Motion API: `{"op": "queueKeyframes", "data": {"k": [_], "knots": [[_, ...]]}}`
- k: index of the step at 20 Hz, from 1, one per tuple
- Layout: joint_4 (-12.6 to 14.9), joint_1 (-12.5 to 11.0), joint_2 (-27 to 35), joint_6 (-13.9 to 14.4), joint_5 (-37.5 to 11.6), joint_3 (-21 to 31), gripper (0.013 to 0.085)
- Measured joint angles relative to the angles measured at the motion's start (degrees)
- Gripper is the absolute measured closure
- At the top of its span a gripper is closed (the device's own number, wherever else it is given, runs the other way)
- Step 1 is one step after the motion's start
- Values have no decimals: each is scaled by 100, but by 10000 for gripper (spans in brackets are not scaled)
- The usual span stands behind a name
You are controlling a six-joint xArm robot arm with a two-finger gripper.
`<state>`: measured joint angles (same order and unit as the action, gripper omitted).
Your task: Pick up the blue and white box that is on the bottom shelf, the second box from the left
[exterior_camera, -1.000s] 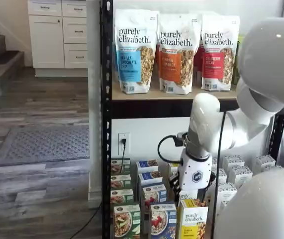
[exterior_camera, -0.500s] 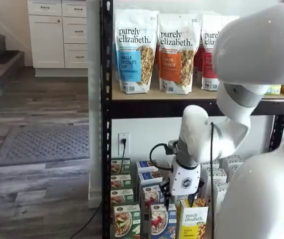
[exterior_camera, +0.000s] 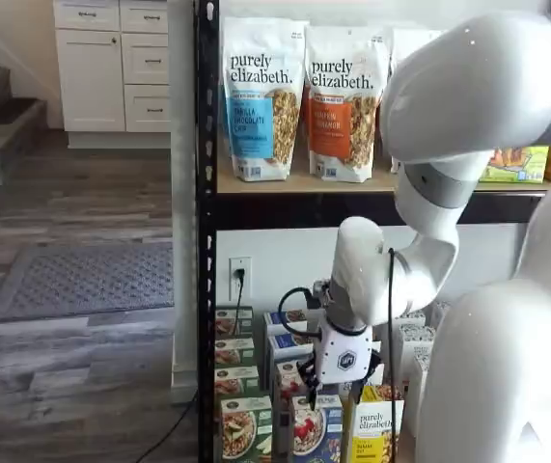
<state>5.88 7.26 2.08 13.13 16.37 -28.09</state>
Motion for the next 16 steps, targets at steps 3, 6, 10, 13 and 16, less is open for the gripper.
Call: {"op": "queueKeyframes", "data": {"k": [3, 6, 10, 13, 16], "knots": [[7, 9, 280, 17, -95, -148, 130], [-205, -15, 517, -212, -187, -266, 130], [-315, -76, 796, -375, -327, -395, 130], [-219, -124, 1030, -329, -460, -497, 130], [-15, -171, 1250, -176, -550, -604, 130]]}}
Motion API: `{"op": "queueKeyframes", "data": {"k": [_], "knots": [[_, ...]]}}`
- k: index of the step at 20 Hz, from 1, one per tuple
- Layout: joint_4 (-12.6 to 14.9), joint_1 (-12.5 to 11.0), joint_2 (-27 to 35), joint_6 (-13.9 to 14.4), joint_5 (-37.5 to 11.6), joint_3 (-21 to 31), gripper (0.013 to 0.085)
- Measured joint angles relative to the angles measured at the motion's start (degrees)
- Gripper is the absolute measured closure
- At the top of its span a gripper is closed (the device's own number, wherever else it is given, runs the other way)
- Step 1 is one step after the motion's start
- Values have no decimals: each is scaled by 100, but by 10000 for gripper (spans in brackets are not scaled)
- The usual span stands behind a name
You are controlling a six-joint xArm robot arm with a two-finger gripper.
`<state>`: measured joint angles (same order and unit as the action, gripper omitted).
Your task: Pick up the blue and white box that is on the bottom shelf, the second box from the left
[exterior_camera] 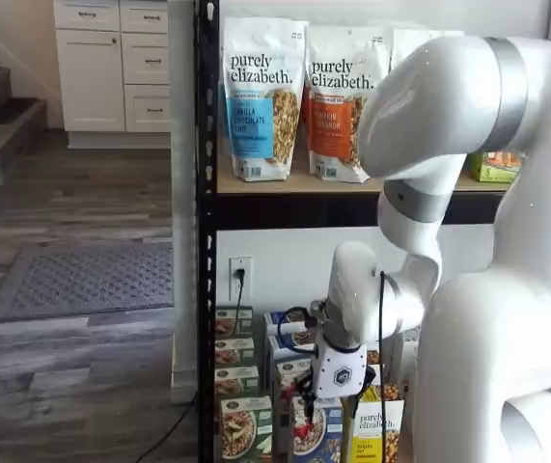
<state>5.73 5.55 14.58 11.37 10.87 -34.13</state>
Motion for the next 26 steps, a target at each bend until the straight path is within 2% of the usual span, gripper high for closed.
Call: {"op": "queueKeyframes", "data": {"k": [2, 5, 11, 15, 23, 26], "knots": [[134, -36, 165, 95, -83, -72, 130], [92, -56, 408, 34, -276, -152, 130], [443, -74, 814, 363, -449, -358, 130], [1130, -167, 1113, 958, -604, -530, 130], [2162, -327, 1399, 1829, -697, -771, 130], [2399, -366, 1454, 2027, -717, -833, 130]]}}
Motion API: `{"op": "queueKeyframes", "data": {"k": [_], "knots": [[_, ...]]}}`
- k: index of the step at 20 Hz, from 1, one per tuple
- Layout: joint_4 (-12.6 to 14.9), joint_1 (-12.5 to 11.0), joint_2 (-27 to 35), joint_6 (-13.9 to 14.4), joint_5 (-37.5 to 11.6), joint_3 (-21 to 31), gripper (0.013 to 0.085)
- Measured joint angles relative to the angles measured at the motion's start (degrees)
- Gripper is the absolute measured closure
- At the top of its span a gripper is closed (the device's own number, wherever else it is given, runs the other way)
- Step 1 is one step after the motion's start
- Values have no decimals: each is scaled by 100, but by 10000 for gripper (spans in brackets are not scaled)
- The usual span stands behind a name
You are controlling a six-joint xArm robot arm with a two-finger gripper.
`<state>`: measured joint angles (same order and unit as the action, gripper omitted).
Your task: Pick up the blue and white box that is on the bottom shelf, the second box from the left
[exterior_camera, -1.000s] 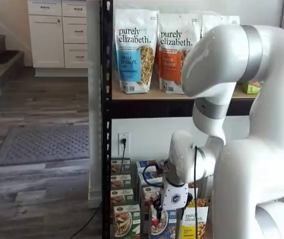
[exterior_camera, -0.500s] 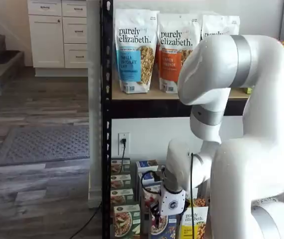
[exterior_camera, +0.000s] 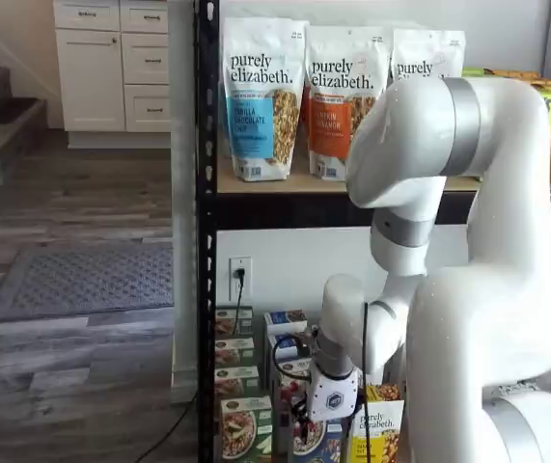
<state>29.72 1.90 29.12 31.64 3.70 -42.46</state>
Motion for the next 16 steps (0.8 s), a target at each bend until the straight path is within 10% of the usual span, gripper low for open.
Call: {"op": "queueKeyframes", "data": {"k": [16], "knots": [[396, -120, -86, 275, 19, -61, 130]]}}
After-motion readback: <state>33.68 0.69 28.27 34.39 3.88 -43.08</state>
